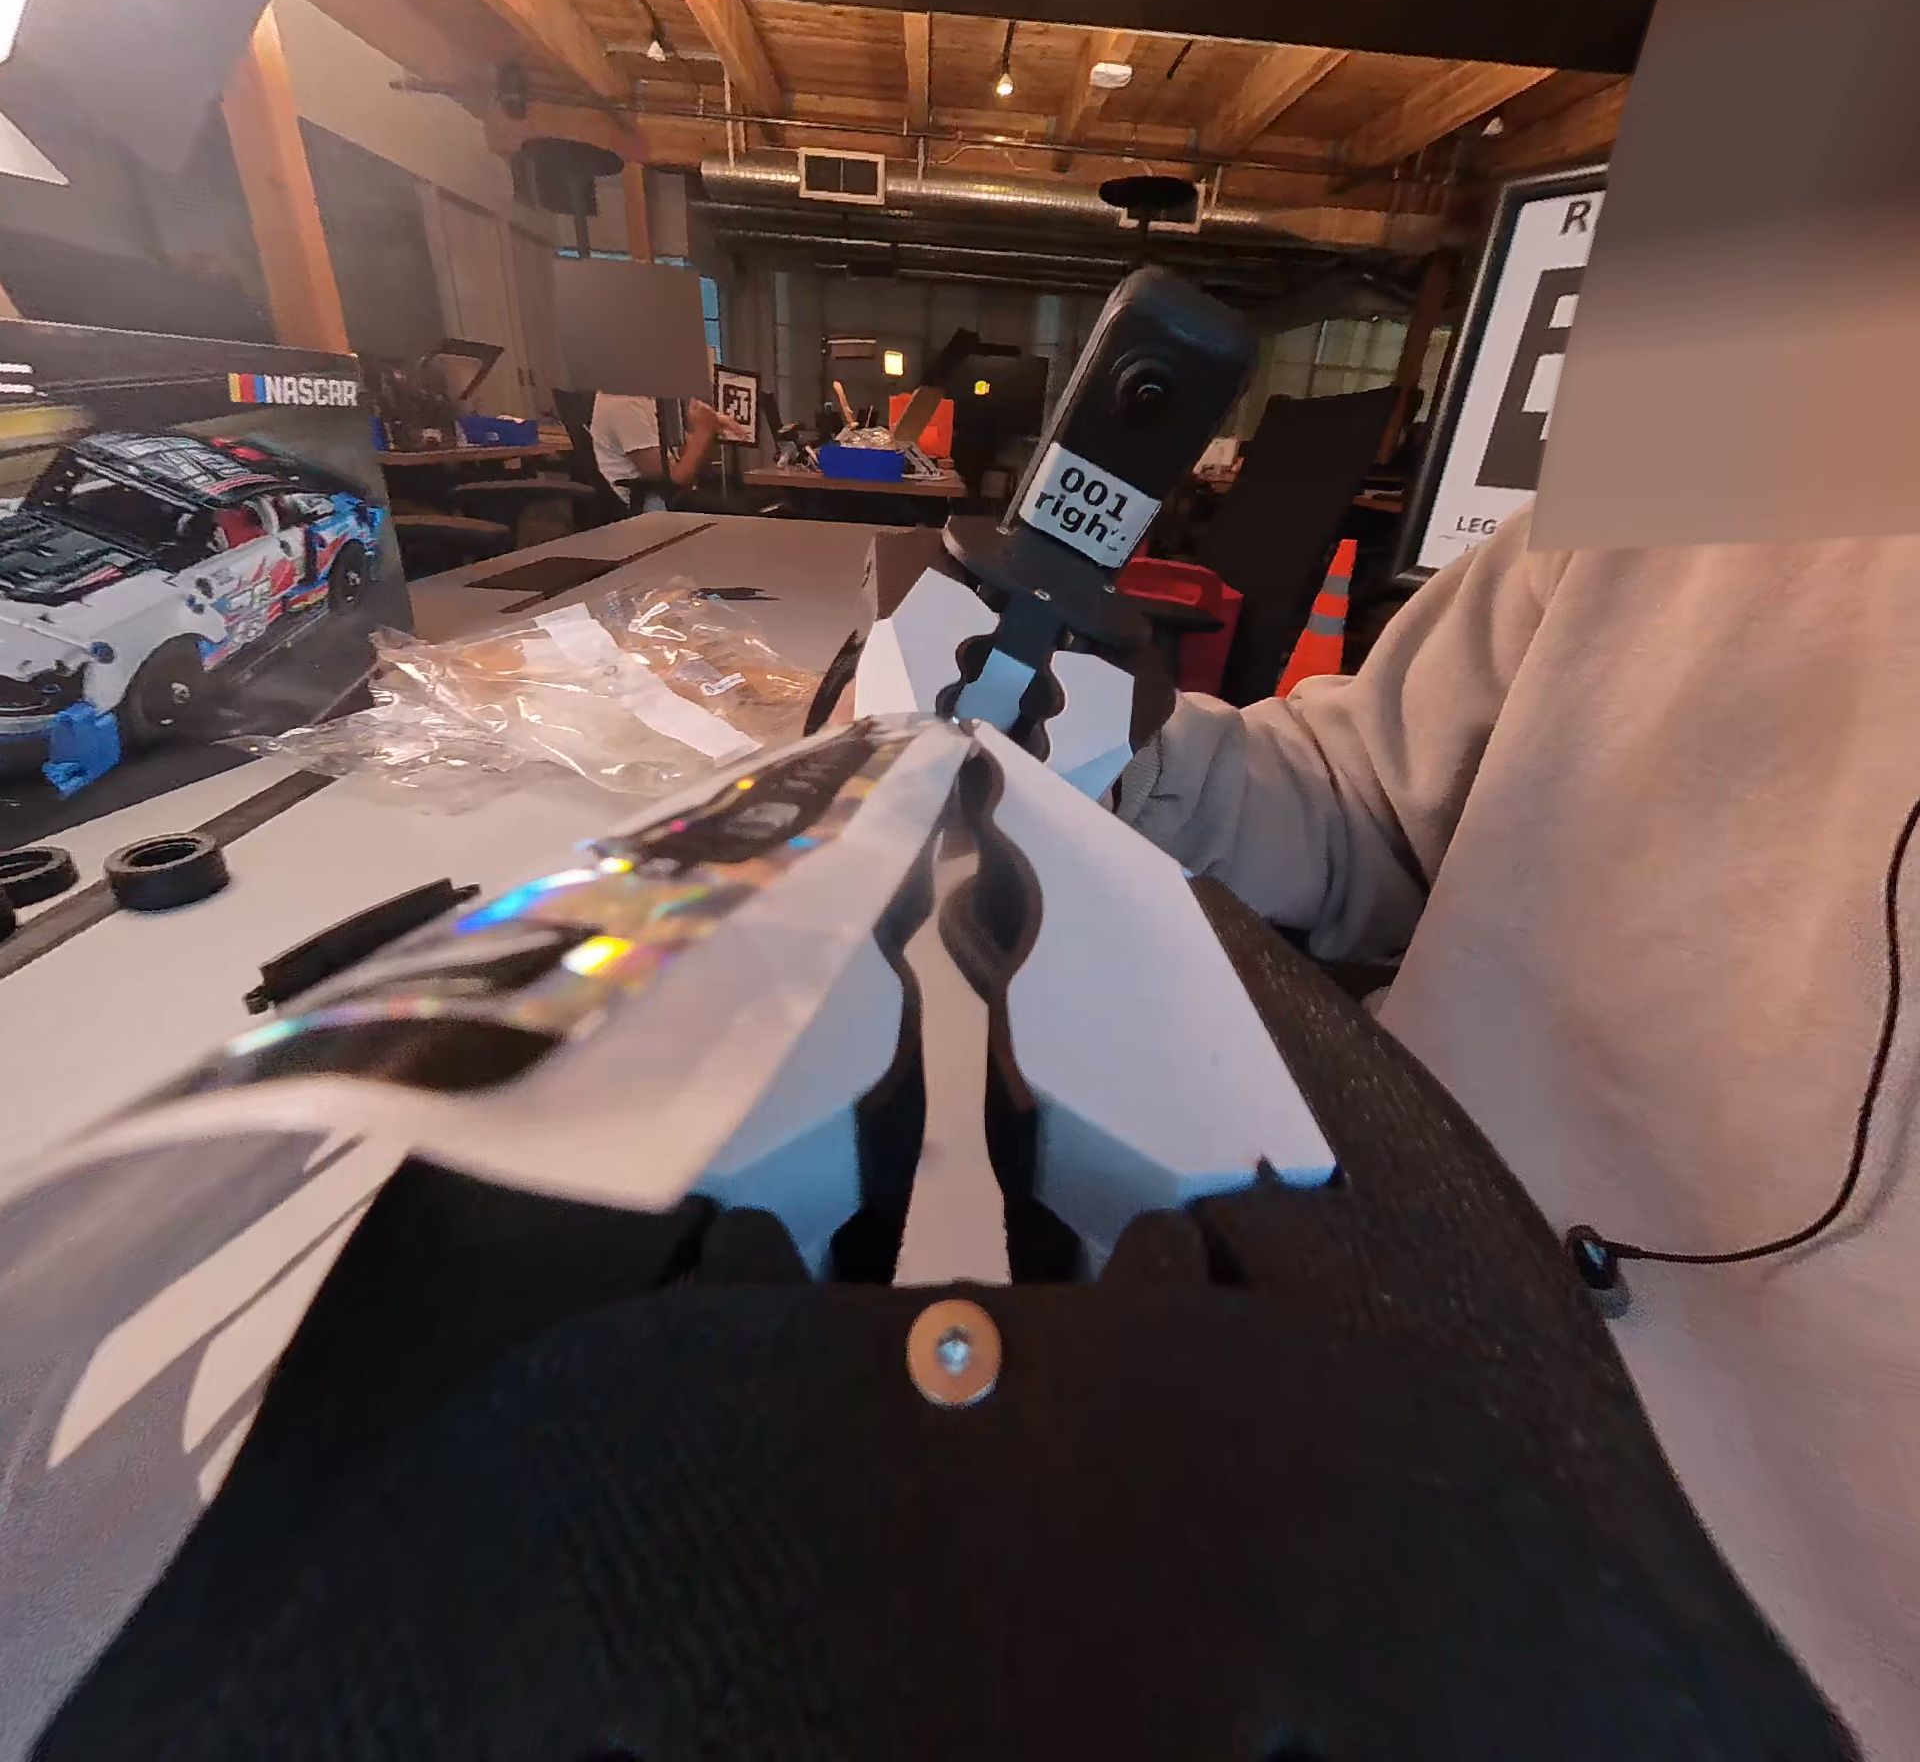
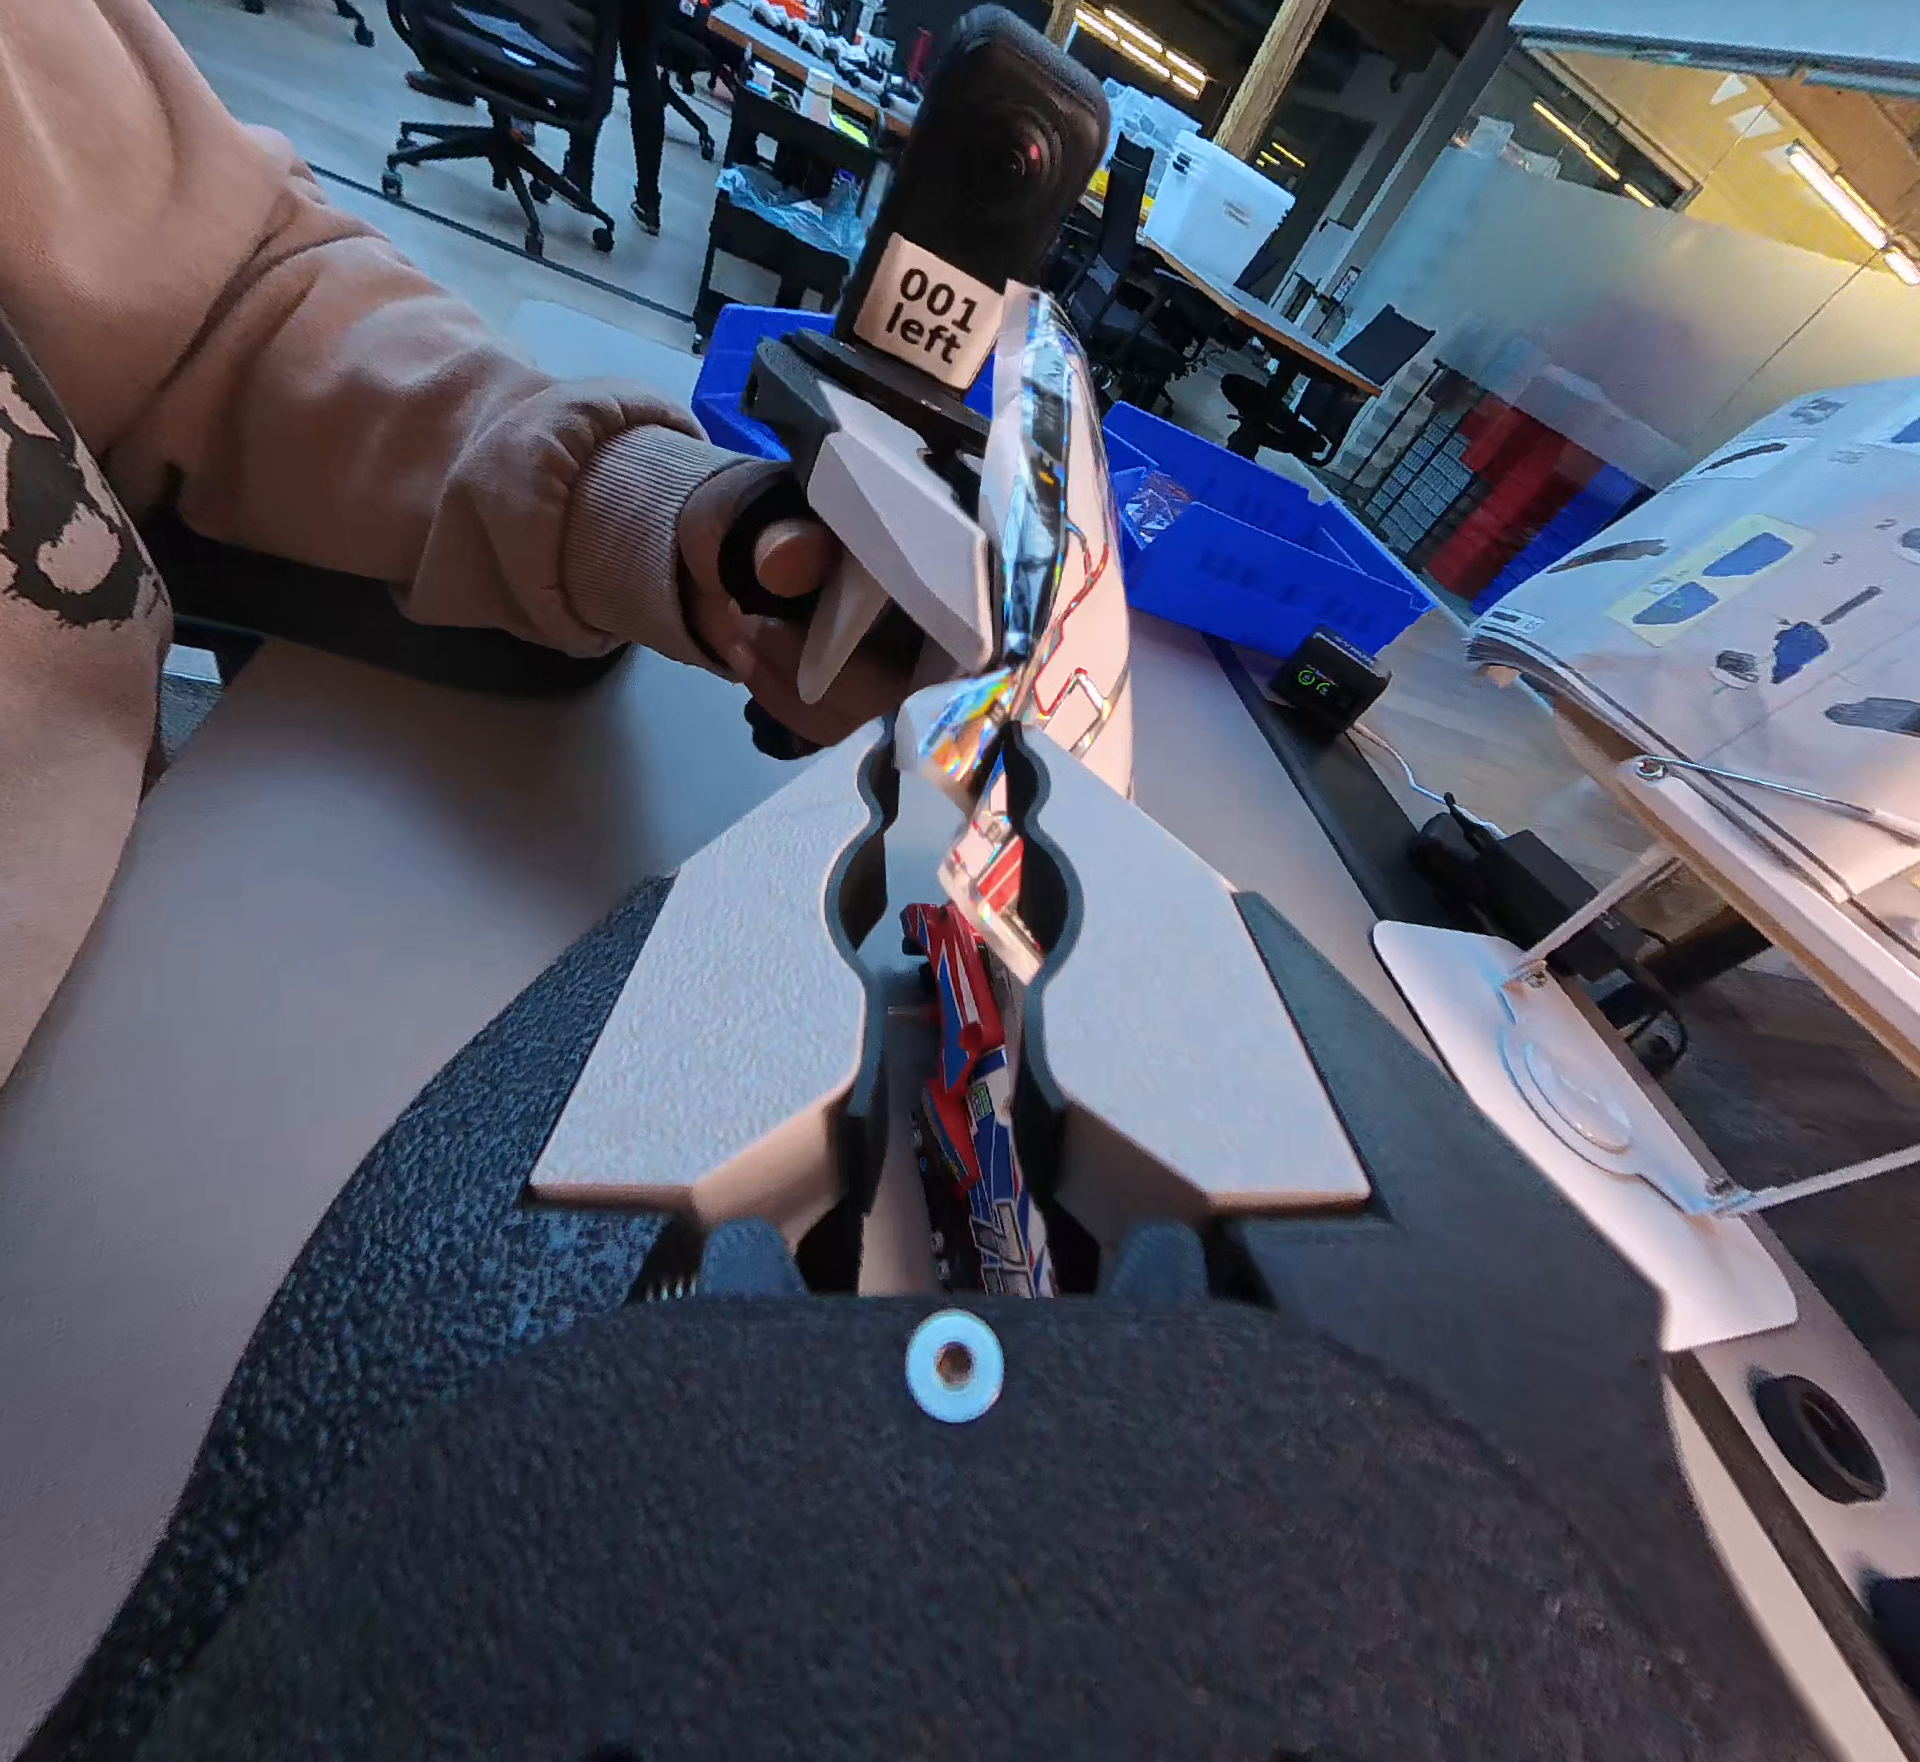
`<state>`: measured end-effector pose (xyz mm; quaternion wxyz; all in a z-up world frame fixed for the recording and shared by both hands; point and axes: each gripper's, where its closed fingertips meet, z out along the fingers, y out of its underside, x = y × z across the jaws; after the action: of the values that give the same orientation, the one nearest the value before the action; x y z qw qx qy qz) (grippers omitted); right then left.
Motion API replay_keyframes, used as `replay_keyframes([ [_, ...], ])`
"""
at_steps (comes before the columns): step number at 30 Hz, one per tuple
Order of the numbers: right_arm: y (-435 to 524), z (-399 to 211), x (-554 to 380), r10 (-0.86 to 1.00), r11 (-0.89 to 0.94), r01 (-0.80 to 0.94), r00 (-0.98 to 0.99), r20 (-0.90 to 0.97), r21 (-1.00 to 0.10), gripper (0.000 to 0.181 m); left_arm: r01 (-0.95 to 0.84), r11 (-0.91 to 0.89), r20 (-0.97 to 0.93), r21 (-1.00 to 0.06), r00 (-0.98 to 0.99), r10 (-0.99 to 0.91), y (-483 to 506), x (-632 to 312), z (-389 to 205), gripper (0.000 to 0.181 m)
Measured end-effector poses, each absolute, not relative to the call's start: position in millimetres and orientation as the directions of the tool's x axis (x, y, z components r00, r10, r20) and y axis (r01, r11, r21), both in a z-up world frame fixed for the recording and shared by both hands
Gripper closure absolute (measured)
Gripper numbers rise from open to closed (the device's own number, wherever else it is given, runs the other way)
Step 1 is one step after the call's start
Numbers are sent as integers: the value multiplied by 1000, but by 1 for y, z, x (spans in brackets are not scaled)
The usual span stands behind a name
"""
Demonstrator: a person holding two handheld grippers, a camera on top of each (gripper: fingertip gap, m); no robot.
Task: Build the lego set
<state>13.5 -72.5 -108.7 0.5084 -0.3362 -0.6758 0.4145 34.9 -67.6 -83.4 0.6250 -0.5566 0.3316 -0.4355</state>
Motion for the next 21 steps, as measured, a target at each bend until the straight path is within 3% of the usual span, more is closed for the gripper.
replay_keyframes([
  [5,-64,-107,15,867,473,32,-197,458,-881,181,229,-28,112,-973,366,-924,-70,31,-78,181],
  [14,-49,-96,15,836,545,-5,-61,545,-838,181,317,-59,166,-947,323,-932,-72,29,-70,181],
  [21,-74,-102,11,853,496,-49,-157,497,-867,181,255,77,33,-964,402,-915,-73,28,-69,181],
])
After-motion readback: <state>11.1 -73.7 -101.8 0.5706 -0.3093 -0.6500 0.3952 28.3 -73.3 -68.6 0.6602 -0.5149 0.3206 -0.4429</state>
